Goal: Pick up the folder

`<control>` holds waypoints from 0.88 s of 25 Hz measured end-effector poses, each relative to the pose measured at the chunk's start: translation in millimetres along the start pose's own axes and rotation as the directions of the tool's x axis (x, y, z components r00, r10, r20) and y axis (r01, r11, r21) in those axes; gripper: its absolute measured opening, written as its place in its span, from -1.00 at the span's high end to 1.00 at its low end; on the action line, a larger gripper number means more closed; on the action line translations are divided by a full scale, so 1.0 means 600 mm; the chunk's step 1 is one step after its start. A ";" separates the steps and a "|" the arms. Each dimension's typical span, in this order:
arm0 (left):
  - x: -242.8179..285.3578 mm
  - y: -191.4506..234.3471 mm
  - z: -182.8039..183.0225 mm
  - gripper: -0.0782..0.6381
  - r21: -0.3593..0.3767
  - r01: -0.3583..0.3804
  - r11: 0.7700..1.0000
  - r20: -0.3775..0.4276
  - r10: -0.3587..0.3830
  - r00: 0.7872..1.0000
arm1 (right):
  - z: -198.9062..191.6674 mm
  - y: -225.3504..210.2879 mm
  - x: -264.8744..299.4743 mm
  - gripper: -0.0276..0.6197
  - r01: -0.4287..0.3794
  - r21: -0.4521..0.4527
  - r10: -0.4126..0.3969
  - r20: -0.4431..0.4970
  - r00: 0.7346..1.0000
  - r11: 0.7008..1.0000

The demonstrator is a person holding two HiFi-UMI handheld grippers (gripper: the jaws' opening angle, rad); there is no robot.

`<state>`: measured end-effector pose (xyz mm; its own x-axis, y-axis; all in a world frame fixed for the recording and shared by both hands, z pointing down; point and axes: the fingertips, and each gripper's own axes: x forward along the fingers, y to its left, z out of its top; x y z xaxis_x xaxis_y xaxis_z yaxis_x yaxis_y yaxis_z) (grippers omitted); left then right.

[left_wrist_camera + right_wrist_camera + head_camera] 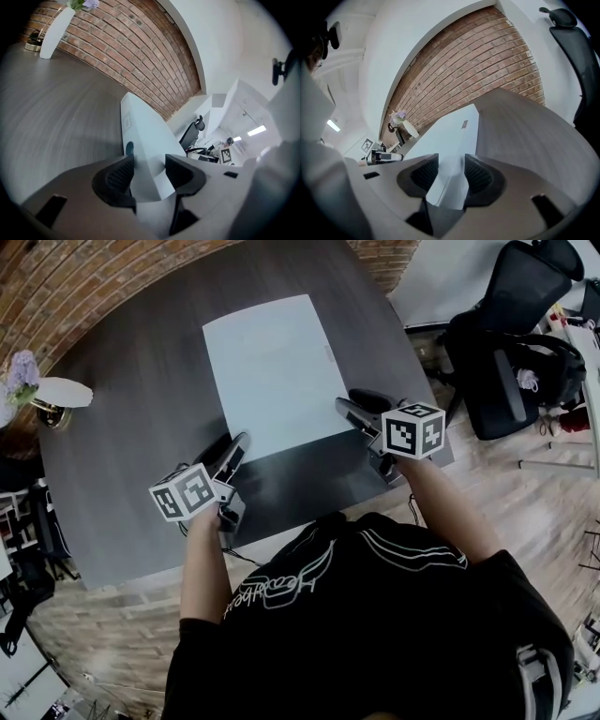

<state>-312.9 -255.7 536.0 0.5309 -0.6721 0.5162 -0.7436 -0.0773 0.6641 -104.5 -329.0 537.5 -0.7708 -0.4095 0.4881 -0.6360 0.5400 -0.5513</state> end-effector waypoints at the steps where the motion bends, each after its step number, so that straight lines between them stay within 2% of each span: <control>1: 0.000 0.000 -0.001 0.21 -0.003 0.003 1.000 -0.003 -0.003 1.000 | -0.001 0.001 0.001 0.46 -0.001 0.002 0.001 0.001 1.000 1.000; 9: 0.004 -0.004 -0.006 0.22 0.027 -0.006 1.000 -0.006 0.006 1.000 | -0.003 -0.003 -0.002 0.49 -0.005 0.040 0.004 0.027 1.000 0.999; 16: 0.001 -0.001 -0.009 0.23 0.041 -0.022 0.999 -0.010 0.022 1.000 | -0.006 0.000 0.000 0.50 -0.004 0.012 0.004 0.015 1.000 1.000; 22: -0.006 -0.009 -0.026 0.23 0.036 -0.028 0.999 -0.019 0.028 0.999 | -0.018 0.003 -0.013 0.51 -0.010 0.026 0.009 0.019 1.000 1.000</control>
<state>-304.4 -241.2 539.4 0.5174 -0.6597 0.5451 -0.7720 -0.0850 0.6299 -99.4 -316.9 539.9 -0.7773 -0.4182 0.4701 -0.6291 0.5249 -0.5733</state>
